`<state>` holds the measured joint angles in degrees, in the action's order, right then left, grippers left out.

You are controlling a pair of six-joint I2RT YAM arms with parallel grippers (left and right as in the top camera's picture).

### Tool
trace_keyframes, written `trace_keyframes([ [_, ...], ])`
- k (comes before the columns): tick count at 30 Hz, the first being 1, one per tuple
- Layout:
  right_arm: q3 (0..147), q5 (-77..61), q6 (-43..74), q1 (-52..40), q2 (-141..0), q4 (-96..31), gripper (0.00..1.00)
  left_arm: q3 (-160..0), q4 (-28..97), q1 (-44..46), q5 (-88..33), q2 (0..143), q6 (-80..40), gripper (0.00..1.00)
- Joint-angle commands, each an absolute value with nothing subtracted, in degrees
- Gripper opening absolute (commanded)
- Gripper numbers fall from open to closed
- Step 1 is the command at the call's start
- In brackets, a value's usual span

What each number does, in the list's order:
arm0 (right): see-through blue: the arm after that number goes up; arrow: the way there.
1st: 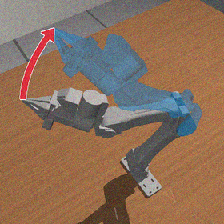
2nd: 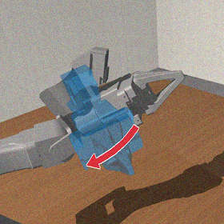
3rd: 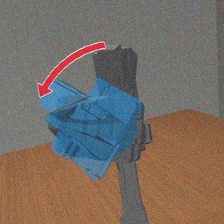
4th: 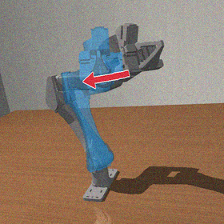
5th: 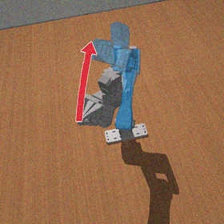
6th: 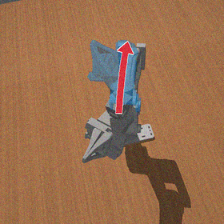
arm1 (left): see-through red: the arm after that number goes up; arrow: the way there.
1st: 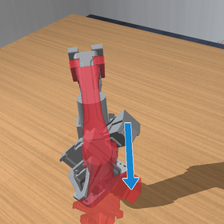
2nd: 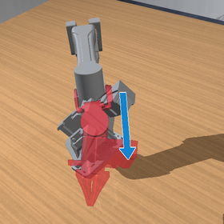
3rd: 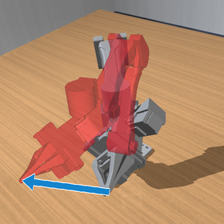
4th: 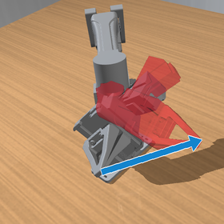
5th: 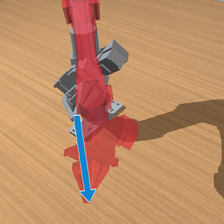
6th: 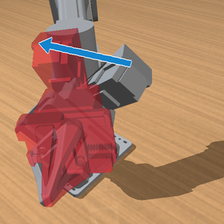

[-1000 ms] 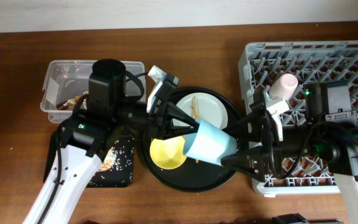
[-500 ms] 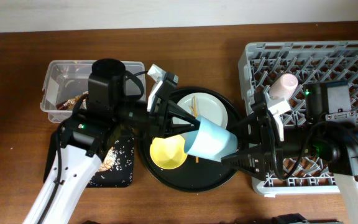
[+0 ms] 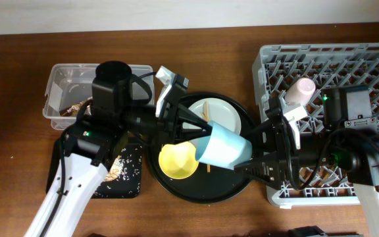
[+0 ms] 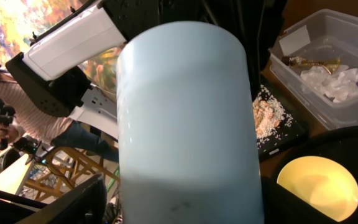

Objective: Sort waste into correct bins and load items into the dishwasher rack
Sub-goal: 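Carry the blue cup with the right gripper over the dish rack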

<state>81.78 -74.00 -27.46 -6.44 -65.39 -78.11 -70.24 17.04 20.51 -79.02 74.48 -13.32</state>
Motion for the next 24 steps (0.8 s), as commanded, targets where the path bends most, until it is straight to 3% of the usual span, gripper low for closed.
trace_keyframes([
  [1,81.52,-73.93,-28.05,-6.79,-65.36,-78.19,0.75,-70.43,14.96,21.39,-77.91,74.28,-14.96,0.01],
  [5,81.52,-73.93,-28.05,-6.79,-65.39,-78.19,0.74,-70.43,14.98,23.68,-75.18,74.28,-14.96,0.01],
  [14,81.52,-73.89,-28.08,-6.79,-65.36,-78.17,0.59,-70.43,14.98,24.88,-73.17,74.28,-14.96,0.01],
  [19,81.52,-71.94,-28.08,-6.79,-65.39,-78.11,0.57,-70.43,15.0,24.88,-73.01,74.3,-14.94,0.02],
  [24,81.54,-71.07,-28.05,-6.72,-65.39,-76.9,0.57,-70.43,15.53,24.86,-73.03,74.3,-14.94,0.15],
])
